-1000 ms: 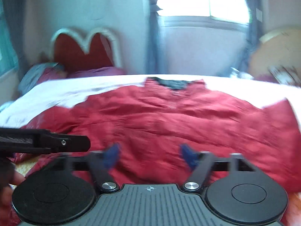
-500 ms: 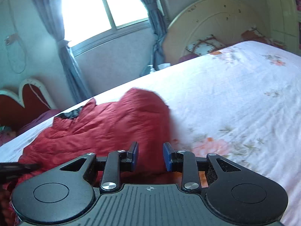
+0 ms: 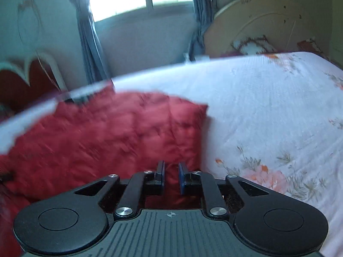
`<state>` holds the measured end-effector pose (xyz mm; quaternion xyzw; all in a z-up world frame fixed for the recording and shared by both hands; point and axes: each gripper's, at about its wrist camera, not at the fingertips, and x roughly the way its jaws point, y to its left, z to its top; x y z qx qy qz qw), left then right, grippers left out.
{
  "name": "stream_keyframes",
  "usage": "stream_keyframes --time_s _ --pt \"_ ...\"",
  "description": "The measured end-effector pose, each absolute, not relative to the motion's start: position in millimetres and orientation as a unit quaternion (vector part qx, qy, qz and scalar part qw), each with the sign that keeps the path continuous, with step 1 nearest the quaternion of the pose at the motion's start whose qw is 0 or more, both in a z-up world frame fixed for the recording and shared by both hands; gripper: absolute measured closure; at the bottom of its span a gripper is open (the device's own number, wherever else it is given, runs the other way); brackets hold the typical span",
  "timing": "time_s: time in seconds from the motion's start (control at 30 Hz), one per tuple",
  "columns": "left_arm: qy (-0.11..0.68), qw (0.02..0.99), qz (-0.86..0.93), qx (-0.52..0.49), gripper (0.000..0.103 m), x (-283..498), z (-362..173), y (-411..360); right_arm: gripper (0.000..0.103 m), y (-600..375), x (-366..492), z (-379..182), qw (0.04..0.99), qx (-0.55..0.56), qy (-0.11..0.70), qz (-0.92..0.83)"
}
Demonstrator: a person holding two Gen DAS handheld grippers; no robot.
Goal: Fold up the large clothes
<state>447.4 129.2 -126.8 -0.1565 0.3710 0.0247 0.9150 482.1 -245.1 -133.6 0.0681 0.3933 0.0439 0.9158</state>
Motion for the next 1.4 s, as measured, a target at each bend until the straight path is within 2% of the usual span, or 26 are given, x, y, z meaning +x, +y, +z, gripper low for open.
stream_keyframes --time_s 0.03,0.1,0.17,0.23,0.3,0.37,0.5,0.67,0.73,0.8,0.9,1.07,1.2,1.4 --pt "0.374 0.914 0.023 -0.157 0.096 446.7 -130.2 130.0 0.09 -245.6 488.3 -145.5 0.906 0.061 0.416 0.041" --pt "0.378 0.913 0.018 -0.151 0.096 446.1 -132.2 129.6 0.09 -247.0 489.4 -149.2 0.908 0.055 0.413 0.049" --pt "0.383 0.913 0.004 -0.137 0.092 444.9 -127.7 129.2 0.09 -250.8 486.3 -142.8 0.91 0.062 0.407 0.05" --pt "0.363 0.926 0.021 -0.107 0.071 435.0 -113.0 128.3 0.09 -258.6 480.0 -132.0 0.916 0.084 0.389 0.052" --pt "0.319 0.945 0.04 -0.059 0.059 423.3 -93.9 124.2 0.09 -262.4 478.1 -120.7 0.925 0.087 0.366 0.051" --pt "0.298 0.953 0.028 -0.045 0.058 426.8 -82.6 117.4 0.09 -261.8 486.2 -112.5 0.93 0.091 0.35 0.056" --pt "0.317 0.948 -0.032 -0.017 0.058 464.7 -91.8 83.5 0.09 -241.3 525.2 -108.1 0.933 0.069 0.345 0.078" --pt "0.35 0.936 -0.027 0.002 0.056 502.2 -126.7 71.4 0.09 -242.1 574.3 -130.3 0.929 0.048 0.361 0.065" --pt "0.362 0.932 -0.028 -0.003 0.056 502.2 -141.2 80.9 0.09 -251.8 594.7 -154.3 0.912 0.038 0.406 0.043" --pt "0.363 0.931 -0.031 -0.003 0.056 501.4 -141.9 83.0 0.09 -256.0 597.9 -157.2 0.916 0.034 0.398 0.049" --pt "0.362 0.932 -0.025 -0.002 0.058 496.0 -132.3 82.5 0.09 -257.3 588.2 -148.1 0.916 0.03 0.398 0.044" --pt "0.324 0.945 -0.033 -0.025 0.052 452.6 -103.4 77.7 0.089 -259.1 531.5 -120.3 0.925 0.056 0.37 0.061" --pt "0.373 0.927 -0.014 -0.027 0.05 453.8 -128.1 63.0 0.09 -245.5 515.6 -141.0 0.911 0.043 0.406 0.064" --pt "0.377 0.926 -0.001 -0.032 0.051 454.9 -135.7 61.4 0.089 -240.0 512.3 -142.3 0.912 0.031 0.406 0.053"
